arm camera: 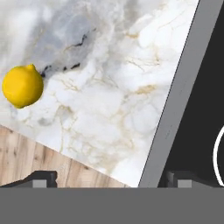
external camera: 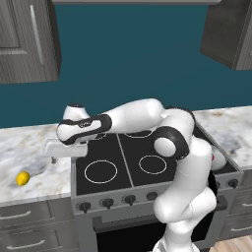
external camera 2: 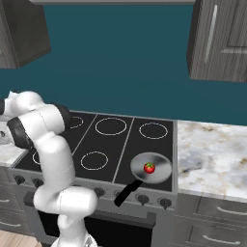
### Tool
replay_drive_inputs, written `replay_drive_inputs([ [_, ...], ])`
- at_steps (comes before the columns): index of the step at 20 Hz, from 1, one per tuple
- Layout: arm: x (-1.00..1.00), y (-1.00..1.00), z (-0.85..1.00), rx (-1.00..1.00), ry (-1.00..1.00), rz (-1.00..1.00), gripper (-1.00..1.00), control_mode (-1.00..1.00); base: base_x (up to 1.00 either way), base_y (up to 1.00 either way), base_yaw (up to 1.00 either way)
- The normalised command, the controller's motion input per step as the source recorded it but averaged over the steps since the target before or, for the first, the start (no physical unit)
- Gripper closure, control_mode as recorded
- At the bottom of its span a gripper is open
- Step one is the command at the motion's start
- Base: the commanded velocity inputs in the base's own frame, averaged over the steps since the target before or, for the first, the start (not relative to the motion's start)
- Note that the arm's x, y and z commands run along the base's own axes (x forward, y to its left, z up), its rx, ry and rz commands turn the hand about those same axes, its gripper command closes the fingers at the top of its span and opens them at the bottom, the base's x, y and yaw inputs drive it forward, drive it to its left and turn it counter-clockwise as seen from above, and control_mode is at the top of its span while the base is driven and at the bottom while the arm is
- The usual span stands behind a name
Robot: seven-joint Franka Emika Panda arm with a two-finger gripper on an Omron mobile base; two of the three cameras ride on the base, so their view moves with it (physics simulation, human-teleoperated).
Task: Put the lemon and tomato in the pan. Then turn on the front right burner and set the heat to medium.
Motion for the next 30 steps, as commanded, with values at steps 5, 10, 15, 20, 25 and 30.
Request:
replay_drive_inputs([
  [5, 0.00, 0.68, -0.03, -0.09, 0.05, 0.00, -1.00, -1.00, 0.00, 0.00, 0.00],
  [10, -0.09, 0.65, -0.04, -0.12, -0.11, 0.00, -1.00, -1.00, 0.00, 0.00, 0.00],
  [15, -0.07, 0.62, 0.01, -0.07, -0.03, 0.00, -1.00, -1.00, 0.00, 0.00, 0.00],
  [20, 0.00, 0.60, -0.03, -0.05, 0.00, 0.00, -1.00, -1.00, 0.00, 0.00, 0.00],
  [25, 0.08, 0.16, -0.16, -0.01, 0.00, -0.05, -1.00, -1.00, 0.00, 0.00, 0.00],
  [30, 0.00, 0.00, -0.16, 0.00, 0.00, -0.18, -1.00, -1.00, 0.00, 0.00, 0.00],
])
